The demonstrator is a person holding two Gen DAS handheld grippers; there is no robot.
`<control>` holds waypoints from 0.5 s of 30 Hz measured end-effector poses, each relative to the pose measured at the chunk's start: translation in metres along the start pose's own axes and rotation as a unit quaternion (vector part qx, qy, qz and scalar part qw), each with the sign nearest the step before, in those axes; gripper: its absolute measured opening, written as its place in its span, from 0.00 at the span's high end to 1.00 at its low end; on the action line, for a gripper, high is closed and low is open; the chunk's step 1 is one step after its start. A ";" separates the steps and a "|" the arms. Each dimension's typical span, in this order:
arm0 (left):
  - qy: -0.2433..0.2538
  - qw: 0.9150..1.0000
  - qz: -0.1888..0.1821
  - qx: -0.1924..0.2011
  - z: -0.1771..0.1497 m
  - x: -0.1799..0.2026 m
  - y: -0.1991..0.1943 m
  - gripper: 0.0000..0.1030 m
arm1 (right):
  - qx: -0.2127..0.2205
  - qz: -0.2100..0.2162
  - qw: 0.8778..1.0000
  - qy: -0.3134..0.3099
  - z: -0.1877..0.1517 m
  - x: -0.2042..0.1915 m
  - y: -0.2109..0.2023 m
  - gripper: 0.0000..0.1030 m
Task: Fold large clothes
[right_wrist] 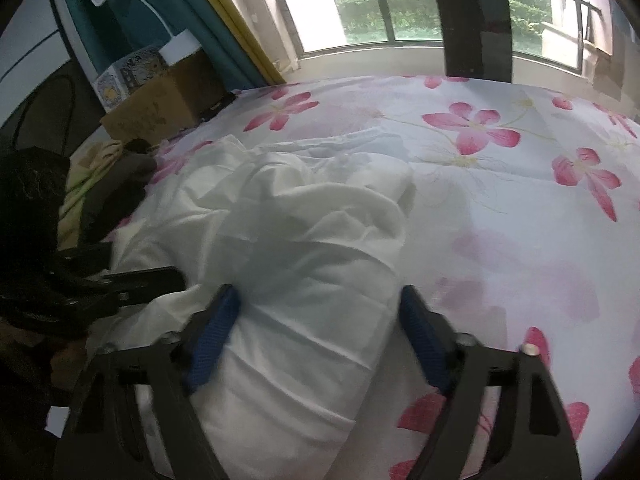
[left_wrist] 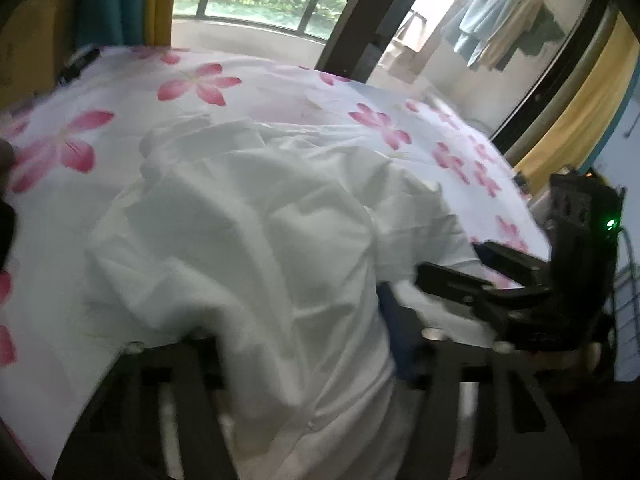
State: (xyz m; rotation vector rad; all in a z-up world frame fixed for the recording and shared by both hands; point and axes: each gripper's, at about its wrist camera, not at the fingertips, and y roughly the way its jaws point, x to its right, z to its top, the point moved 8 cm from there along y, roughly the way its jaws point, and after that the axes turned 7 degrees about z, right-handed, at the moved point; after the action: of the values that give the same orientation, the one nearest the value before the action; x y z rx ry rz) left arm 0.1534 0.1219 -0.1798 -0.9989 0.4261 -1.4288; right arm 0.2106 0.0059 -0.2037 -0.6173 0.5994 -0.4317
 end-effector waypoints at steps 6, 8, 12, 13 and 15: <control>0.015 1.000 0.010 0.023 0.001 0.005 -0.006 0.66 | 0.001 0.023 1.000 0.005 0.000 -0.006 0.004 0.52; 0.020 0.999 0.018 0.029 0.002 0.006 -0.009 0.68 | 0.005 0.030 1.000 0.006 0.001 -0.008 0.003 0.67; 0.018 0.999 0.022 0.042 0.005 0.006 -0.019 0.72 | 0.017 0.034 0.999 -0.003 0.005 -0.013 -0.005 0.75; 0.019 0.999 0.024 0.045 0.006 0.007 -0.020 0.74 | 0.020 0.034 0.999 -0.004 0.006 -0.014 -0.007 0.77; 0.020 0.998 0.026 0.053 0.007 0.008 -0.026 0.76 | 0.025 0.035 0.999 -0.009 0.008 -0.017 -0.012 0.78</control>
State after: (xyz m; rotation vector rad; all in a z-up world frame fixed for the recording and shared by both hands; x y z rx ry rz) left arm 0.1447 0.1209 -0.1535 -0.8699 0.3990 -1.4129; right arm 0.2001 0.0094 -0.1840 -0.5498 0.5892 -0.3737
